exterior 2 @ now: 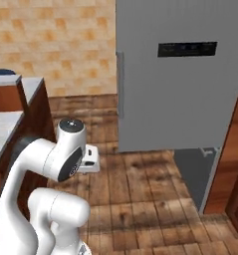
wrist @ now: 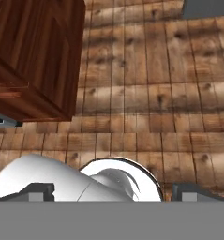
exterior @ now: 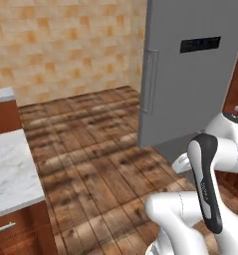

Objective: Pick the egg and butter from the fridge and place them by the bowl for mixing.

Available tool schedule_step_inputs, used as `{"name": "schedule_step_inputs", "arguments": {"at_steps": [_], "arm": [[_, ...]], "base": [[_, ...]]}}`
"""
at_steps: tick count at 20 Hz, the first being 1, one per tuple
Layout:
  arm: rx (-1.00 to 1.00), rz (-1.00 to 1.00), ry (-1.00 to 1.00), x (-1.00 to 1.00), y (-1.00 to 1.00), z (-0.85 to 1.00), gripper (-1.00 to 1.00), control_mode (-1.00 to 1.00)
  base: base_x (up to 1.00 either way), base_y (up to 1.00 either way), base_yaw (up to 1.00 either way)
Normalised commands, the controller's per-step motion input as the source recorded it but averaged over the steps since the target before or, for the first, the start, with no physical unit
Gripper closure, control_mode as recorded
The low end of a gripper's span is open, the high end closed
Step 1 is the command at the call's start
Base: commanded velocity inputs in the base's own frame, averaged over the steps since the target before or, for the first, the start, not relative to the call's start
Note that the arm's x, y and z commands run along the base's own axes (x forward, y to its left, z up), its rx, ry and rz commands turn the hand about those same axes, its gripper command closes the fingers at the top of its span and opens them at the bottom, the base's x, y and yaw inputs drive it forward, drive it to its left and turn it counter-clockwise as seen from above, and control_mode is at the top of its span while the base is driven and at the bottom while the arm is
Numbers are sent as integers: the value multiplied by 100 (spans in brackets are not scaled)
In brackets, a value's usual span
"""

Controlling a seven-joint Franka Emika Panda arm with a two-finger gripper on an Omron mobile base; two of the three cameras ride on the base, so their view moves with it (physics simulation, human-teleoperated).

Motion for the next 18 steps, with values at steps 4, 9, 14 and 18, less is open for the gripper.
{"name": "schedule_step_inputs", "arguments": {"at_steps": [4, 9, 14, 18], "arm": [[0, 0, 0, 0, 0, 0, -100, 100], [0, 0, 0, 0, 0, 0, -100, 100], [0, 0, 0, 0, 0, 0, -100, 100], [0, 0, 0, 0, 0, 0, -100, 100]], "base": [[6, 67, 41], [42, 45, 7], [68, 27, -2], [78, 21, -1]]}}
